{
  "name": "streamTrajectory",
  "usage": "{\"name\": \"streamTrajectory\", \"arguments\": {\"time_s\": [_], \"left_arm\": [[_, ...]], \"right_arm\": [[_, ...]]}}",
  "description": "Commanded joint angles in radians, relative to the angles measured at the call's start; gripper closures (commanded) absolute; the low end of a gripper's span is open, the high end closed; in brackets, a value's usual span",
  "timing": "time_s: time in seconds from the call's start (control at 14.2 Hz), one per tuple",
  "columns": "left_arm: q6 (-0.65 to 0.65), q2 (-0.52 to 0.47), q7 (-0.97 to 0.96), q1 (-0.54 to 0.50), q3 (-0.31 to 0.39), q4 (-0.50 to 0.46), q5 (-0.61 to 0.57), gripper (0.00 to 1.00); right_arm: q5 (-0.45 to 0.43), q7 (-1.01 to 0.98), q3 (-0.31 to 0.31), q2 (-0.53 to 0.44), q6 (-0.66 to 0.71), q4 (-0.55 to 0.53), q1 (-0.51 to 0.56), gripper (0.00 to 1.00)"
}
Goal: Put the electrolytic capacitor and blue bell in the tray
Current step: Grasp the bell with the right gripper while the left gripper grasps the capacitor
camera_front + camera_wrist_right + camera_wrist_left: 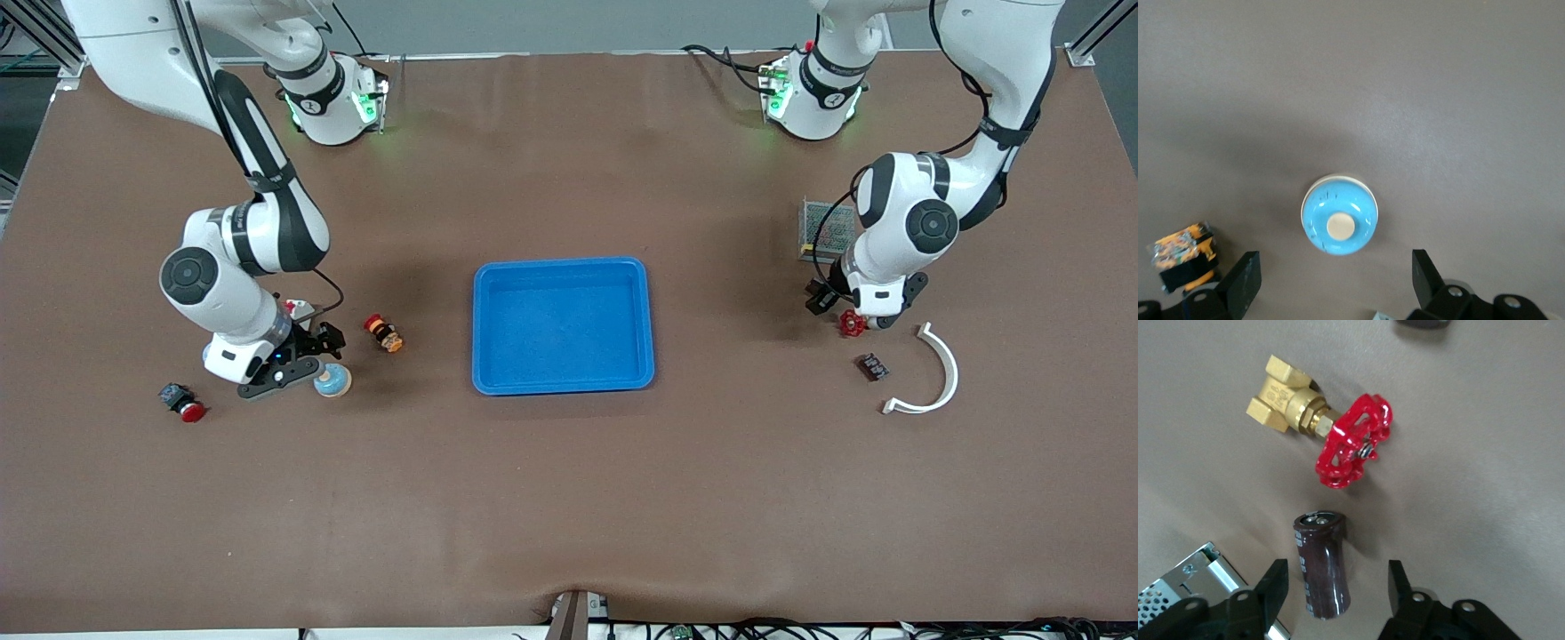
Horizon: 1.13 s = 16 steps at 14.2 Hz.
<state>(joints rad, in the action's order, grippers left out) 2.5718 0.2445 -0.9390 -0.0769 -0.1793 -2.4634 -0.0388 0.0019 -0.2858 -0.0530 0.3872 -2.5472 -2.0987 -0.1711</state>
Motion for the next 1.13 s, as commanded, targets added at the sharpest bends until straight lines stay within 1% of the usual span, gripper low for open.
{"name": "streamTrajectory", "arguments": {"time_s": [0.0, 0.14, 0.28, 0.42, 0.49, 0.56, 0.85, 1.06], "left_arm": [[0.018, 0.016, 0.002, -0.003, 0.001, 0.000, 0.002, 0.35], [0.018, 0.025, 0.000, -0.004, 0.001, 0.004, 0.002, 0.40], [0.018, 0.032, 0.002, -0.003, 0.001, 0.007, 0.002, 0.59], [0.018, 0.044, 0.003, -0.003, 0.001, 0.021, 0.002, 0.84], [0.016, 0.044, 0.003, -0.003, 0.001, 0.029, 0.002, 0.94], [0.016, 0.045, 0.002, -0.003, 0.001, 0.035, 0.002, 1.00], [0.002, 0.033, -0.013, 0.000, -0.006, 0.069, 0.002, 1.00], [-0.025, 0.033, -0.090, 0.046, -0.022, 0.115, 0.002, 1.00]], "right_arm": [[0.009, -0.015, 0.001, 0.030, -0.041, 0.002, -0.008, 0.00], [0.009, -0.018, -0.001, 0.044, -0.042, 0.005, -0.008, 0.00], [0.009, -0.033, -0.001, 0.065, -0.070, 0.011, -0.004, 0.00], [0.009, -0.050, 0.001, 0.079, -0.082, 0.011, 0.004, 0.00], [0.009, -0.050, 0.001, 0.082, -0.084, 0.012, 0.002, 0.00], [0.010, -0.050, 0.001, 0.091, -0.087, 0.014, 0.001, 0.00], [0.010, -0.049, -0.001, 0.114, -0.096, 0.031, -0.004, 0.00], [0.010, -0.050, -0.001, 0.130, -0.096, 0.032, -0.005, 0.00]]}}
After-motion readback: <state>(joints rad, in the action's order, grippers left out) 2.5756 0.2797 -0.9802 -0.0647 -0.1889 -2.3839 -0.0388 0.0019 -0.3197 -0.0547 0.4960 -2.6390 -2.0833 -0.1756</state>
